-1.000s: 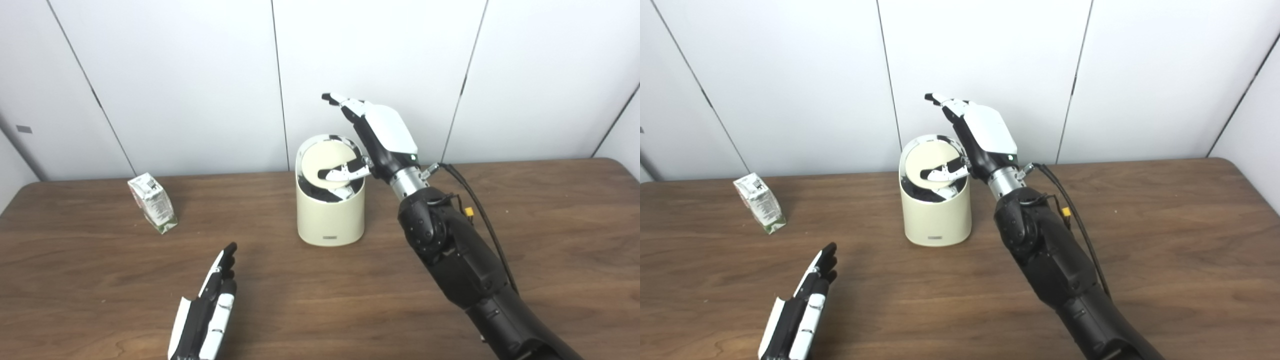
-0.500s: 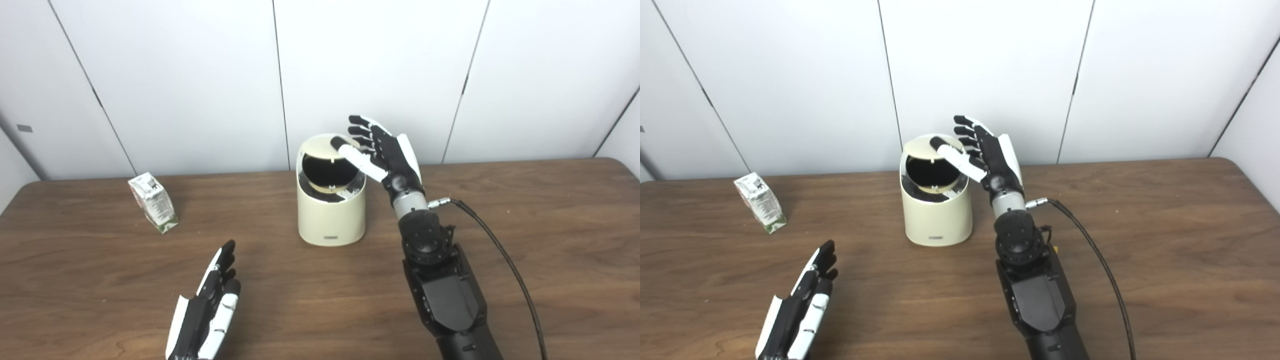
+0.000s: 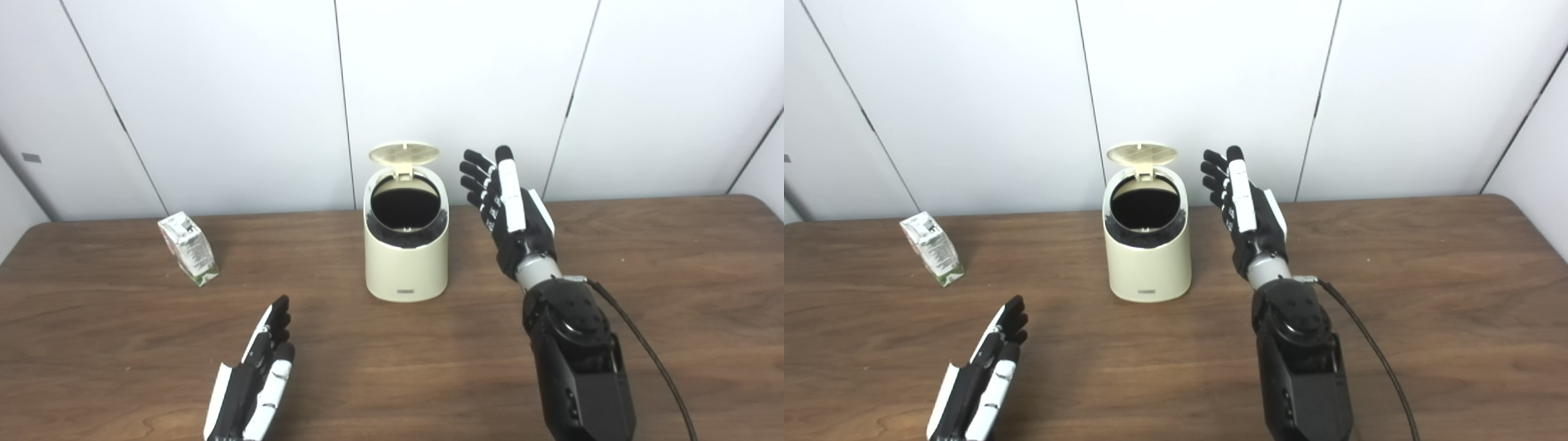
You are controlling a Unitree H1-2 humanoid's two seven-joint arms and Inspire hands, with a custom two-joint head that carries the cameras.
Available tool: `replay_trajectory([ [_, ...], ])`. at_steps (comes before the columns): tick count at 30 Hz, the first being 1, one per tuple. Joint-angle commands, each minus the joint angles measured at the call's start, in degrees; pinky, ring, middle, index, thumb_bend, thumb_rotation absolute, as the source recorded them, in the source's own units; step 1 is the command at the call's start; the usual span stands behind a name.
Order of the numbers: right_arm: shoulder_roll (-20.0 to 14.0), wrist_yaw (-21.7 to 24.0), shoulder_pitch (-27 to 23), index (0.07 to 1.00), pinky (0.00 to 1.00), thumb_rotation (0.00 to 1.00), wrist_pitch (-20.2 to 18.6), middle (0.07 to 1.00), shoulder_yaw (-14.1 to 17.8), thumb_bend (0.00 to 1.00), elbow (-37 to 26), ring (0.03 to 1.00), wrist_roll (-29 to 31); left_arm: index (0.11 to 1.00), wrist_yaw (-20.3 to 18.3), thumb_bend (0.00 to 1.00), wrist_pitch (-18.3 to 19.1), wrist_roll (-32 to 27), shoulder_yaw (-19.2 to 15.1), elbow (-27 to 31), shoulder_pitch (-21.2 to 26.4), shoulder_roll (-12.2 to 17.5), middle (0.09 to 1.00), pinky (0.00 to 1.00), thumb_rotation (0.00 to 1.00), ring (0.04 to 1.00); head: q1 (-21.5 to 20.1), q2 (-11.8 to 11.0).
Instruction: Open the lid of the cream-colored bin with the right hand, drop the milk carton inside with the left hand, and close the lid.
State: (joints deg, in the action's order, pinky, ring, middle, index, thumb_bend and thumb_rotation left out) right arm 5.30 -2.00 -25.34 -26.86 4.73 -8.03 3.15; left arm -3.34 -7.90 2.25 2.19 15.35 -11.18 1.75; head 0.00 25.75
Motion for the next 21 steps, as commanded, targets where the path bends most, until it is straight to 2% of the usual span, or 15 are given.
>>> replay_trajectory([
  [1,-0.1,0.4,0.4,0.845,0.94,1.0,0.2,0.87,0.1,0.49,-3.5,0.89,1.5,1.0,0.1,0.4,-1.6,-0.5,-0.2,0.7,-0.6,0.3,0.978,0.97,0.79,0.969,0.0,0.1],
  [4,-0.6,1.0,3.9,0.862,0.96,1.0,1.3,0.877,0.3,0.52,-4.9,0.903,2.9,1.0,0.8,0.41,-0.5,0.5,-0.6,1.0,-0.6,0.1,0.969,0.96,0.78,0.967,-0.1,0.2],
  [10,-2.2,0.8,9.9,0.875,0.96,1.0,3.6,0.879,-1.0,0.55,-8.0,0.908,2.0,1.0,1.7,0.37,-1.8,0.9,-1.5,0.8,-0.2,0.0,0.967,0.95,0.75,0.953,-0.4,0.3],
  [12,-3.6,1.2,12.1,0.87,0.94,1.0,5.2,0.882,-2.2,0.56,-9.6,0.909,0.5,1.0,1.9,0.37,-1.3,0.3,-2.1,1.1,-0.1,-0.1,0.966,0.94,0.75,0.952,-0.1,0.4],
  [16,-6.9,2.5,16.7,0.888,0.9,1.0,8.6,0.898,-4.3,0.62,-11.8,0.912,-1.9,1.0,2.4,0.4,0.1,-1.7,-3.5,2.4,0.2,-0.3,0.964,0.92,0.81,0.942,-0.1,0.4],
  [20,-9.5,3.6,20.8,0.924,0.92,1.0,11.9,0.933,-5.1,0.66,-13.0,0.938,-2.9,1.0,3.8,0.42,1.5,-1.3,-5.7,3.8,1.2,0.1,0.969,0.93,0.8,0.95,0.3,0.8],
  [21,-9.6,3.4,21.6,0.933,0.93,1.0,12.3,0.941,-4.8,0.65,-13.3,0.949,-2.6,1.0,3.9,0.39,1.8,-1.8,-6.3,4.0,1.6,0.4,0.972,0.96,0.81,0.964,1.4,1.2],
])
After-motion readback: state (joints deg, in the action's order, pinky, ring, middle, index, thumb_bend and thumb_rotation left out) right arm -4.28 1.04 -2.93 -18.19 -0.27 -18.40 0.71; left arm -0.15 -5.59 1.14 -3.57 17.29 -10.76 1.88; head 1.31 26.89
